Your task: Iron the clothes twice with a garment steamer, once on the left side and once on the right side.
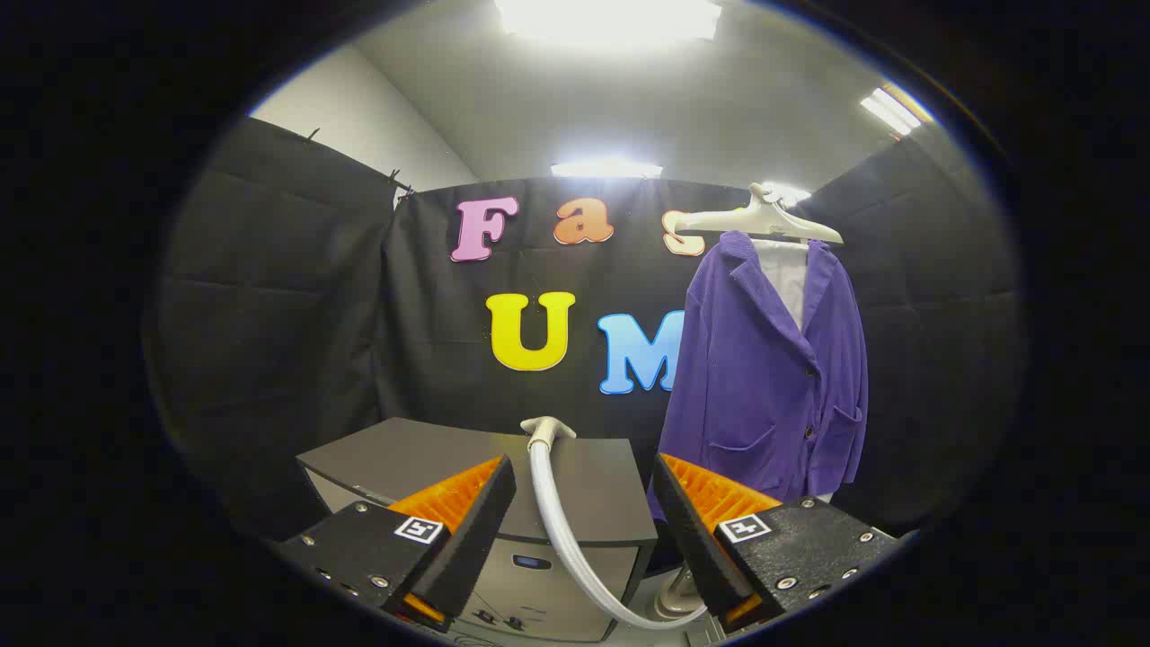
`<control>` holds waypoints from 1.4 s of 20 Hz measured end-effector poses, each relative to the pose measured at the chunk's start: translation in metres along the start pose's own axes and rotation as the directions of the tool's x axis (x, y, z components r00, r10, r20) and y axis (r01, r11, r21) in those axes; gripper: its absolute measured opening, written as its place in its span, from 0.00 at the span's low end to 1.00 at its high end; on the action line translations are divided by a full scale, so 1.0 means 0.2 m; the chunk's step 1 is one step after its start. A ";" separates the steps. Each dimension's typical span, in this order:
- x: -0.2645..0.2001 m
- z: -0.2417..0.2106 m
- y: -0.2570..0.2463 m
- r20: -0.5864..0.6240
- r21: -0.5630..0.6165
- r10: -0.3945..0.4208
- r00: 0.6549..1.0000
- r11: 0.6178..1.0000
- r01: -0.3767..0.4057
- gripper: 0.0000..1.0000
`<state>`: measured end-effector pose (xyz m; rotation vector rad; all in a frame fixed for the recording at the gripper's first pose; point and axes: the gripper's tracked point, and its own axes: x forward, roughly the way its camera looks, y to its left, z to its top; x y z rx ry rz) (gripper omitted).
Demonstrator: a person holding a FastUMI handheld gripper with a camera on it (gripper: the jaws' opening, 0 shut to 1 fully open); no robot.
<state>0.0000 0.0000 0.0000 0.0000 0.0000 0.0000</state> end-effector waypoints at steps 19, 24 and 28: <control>-0.39 0.07 -0.19 -0.033 -0.030 0.157 0.987 0.987 -0.158 0.95; -0.40 -0.07 -0.14 -0.081 -0.047 0.216 0.973 0.974 -0.221 0.95; -0.25 -0.07 -0.03 -0.076 -0.067 0.255 0.964 0.963 -0.260 0.95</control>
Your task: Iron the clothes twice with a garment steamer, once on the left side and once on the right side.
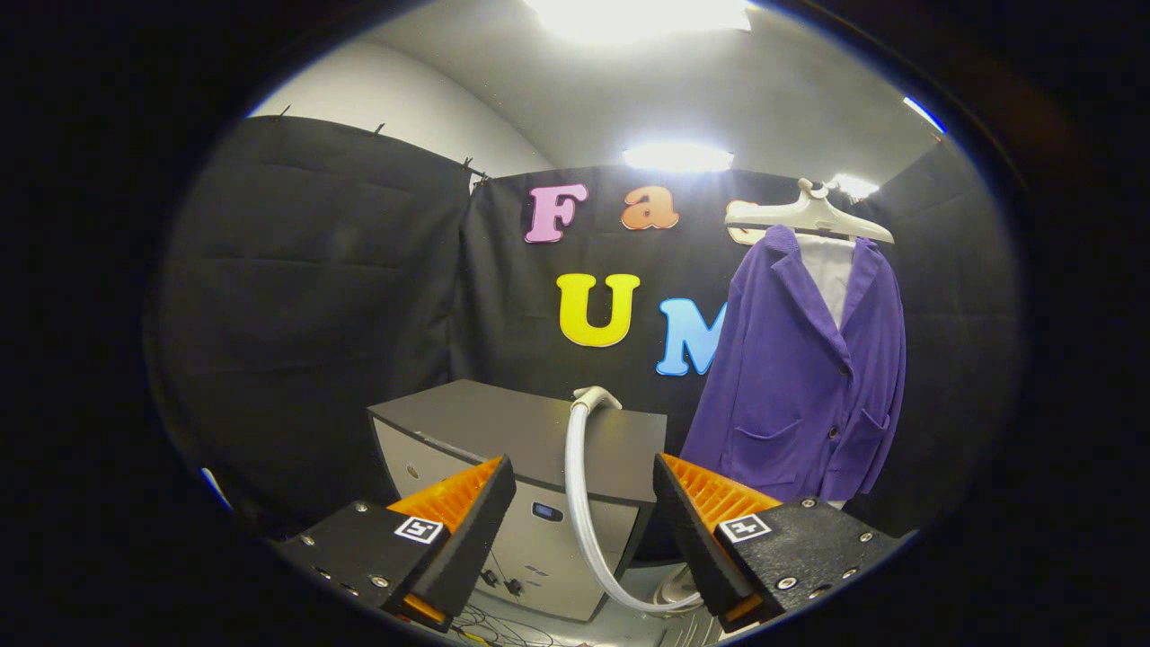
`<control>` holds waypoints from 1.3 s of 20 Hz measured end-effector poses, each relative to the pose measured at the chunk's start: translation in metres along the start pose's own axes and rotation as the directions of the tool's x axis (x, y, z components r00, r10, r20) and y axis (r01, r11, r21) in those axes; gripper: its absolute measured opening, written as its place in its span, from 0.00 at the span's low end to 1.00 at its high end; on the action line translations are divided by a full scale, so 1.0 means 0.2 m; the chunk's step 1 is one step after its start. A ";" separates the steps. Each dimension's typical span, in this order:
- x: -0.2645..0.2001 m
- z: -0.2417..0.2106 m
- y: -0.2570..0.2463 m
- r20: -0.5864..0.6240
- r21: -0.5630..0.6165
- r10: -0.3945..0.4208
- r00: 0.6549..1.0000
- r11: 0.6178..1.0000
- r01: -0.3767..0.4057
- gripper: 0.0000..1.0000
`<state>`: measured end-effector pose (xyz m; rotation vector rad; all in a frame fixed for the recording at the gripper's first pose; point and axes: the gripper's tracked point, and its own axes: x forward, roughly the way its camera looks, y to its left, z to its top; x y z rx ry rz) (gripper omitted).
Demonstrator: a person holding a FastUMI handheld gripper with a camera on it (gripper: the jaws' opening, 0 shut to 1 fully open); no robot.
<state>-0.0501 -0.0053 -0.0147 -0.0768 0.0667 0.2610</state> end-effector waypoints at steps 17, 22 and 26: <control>1.19 0.18 0.05 -0.168 0.181 -0.127 0.978 0.971 0.157 0.95; 1.55 0.05 0.03 -0.269 0.347 -0.108 0.957 0.916 0.201 0.95; 1.76 -0.11 0.02 -0.377 0.414 -0.093 0.922 0.873 0.257 0.96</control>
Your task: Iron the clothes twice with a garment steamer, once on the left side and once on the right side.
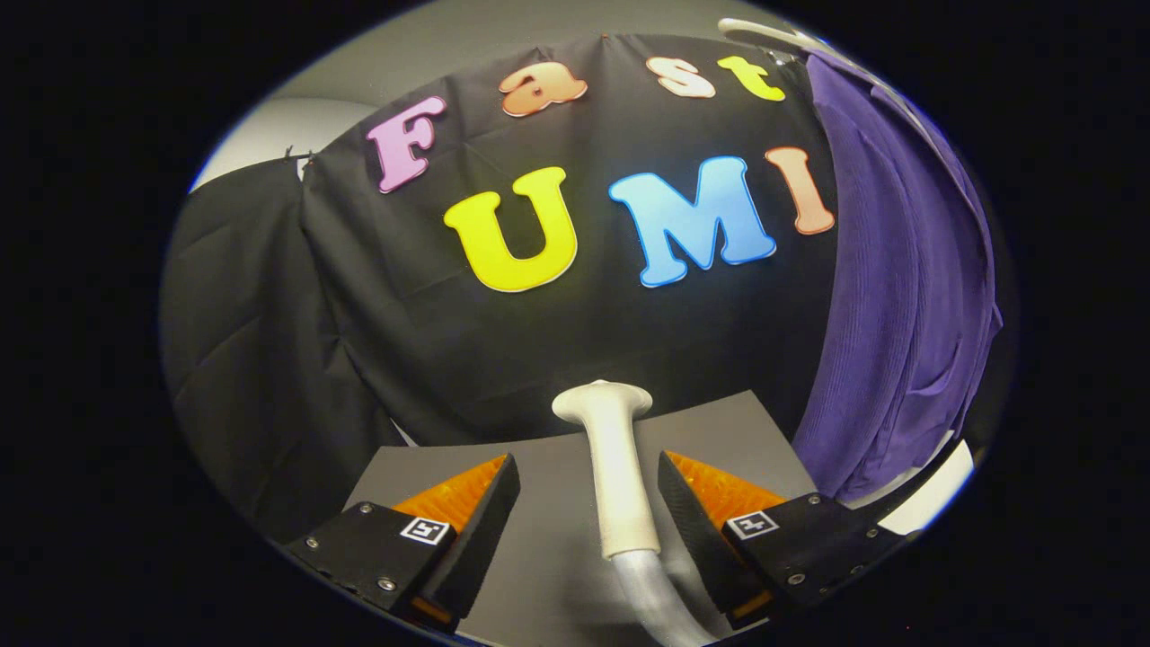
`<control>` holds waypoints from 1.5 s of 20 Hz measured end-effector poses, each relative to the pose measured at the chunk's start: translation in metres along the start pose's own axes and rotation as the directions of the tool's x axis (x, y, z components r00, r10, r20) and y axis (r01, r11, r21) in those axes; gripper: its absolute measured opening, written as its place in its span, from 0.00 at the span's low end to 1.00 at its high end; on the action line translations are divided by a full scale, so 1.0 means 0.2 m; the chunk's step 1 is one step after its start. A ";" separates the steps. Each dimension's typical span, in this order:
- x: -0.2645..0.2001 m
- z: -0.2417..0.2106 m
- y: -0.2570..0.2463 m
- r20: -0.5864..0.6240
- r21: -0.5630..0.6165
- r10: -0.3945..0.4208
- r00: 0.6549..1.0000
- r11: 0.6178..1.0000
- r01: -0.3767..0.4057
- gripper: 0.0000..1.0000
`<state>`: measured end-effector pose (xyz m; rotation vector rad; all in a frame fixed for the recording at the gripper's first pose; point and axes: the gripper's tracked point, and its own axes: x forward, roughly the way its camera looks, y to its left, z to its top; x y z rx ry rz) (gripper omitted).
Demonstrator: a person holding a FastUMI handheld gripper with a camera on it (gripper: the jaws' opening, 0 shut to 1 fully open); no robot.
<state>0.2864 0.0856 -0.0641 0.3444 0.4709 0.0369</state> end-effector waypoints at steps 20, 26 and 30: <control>0.45 -0.14 -0.11 -0.255 0.095 -0.092 0.963 0.988 0.120 0.53; 0.44 -0.16 -0.09 -0.214 -0.025 -0.153 0.965 0.988 0.151 0.40; 0.37 -0.12 -0.10 -0.175 -0.011 -0.138 0.975 0.990 0.138 0.37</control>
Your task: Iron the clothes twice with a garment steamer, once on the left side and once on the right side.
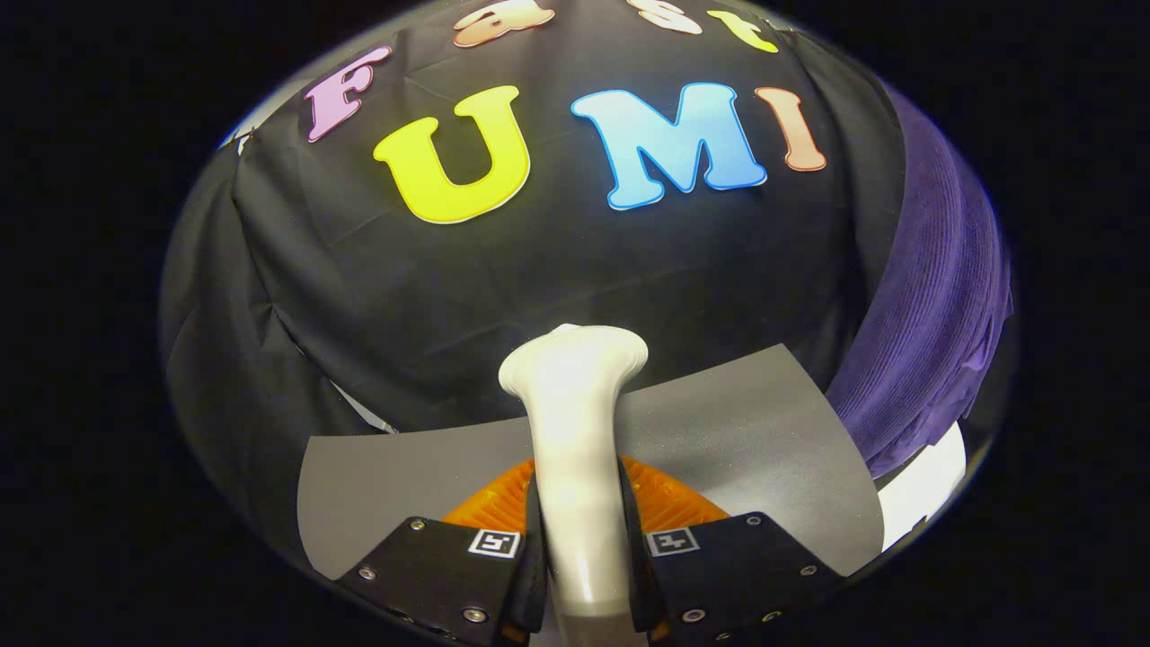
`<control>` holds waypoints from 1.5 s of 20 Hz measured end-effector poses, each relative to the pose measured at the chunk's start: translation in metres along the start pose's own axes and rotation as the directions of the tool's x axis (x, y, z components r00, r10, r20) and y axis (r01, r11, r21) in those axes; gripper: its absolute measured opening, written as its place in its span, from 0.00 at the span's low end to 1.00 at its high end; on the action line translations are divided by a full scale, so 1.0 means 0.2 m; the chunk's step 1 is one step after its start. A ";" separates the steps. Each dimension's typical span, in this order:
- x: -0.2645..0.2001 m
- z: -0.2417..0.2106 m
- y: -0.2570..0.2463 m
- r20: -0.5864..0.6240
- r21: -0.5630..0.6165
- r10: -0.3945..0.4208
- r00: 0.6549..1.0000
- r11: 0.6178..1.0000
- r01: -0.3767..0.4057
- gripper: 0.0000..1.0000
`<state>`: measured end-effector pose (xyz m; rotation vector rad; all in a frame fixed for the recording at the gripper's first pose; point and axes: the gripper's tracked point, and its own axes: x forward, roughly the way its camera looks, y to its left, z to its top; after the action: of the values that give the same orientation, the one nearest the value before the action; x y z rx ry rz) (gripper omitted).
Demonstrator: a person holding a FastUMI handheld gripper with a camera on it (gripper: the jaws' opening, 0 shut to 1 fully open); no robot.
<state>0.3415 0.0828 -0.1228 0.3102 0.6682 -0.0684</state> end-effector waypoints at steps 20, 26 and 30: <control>-1.15 -0.19 -0.31 0.281 -0.200 0.226 0.932 0.964 -0.174 0.36; -1.44 -0.30 -0.55 0.302 -0.224 0.242 0.922 0.958 -0.179 0.36; -1.62 -0.29 -0.68 0.341 -0.222 0.261 0.903 0.956 -0.192 0.36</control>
<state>0.0304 -0.0404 -0.0003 0.1879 0.2580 0.1565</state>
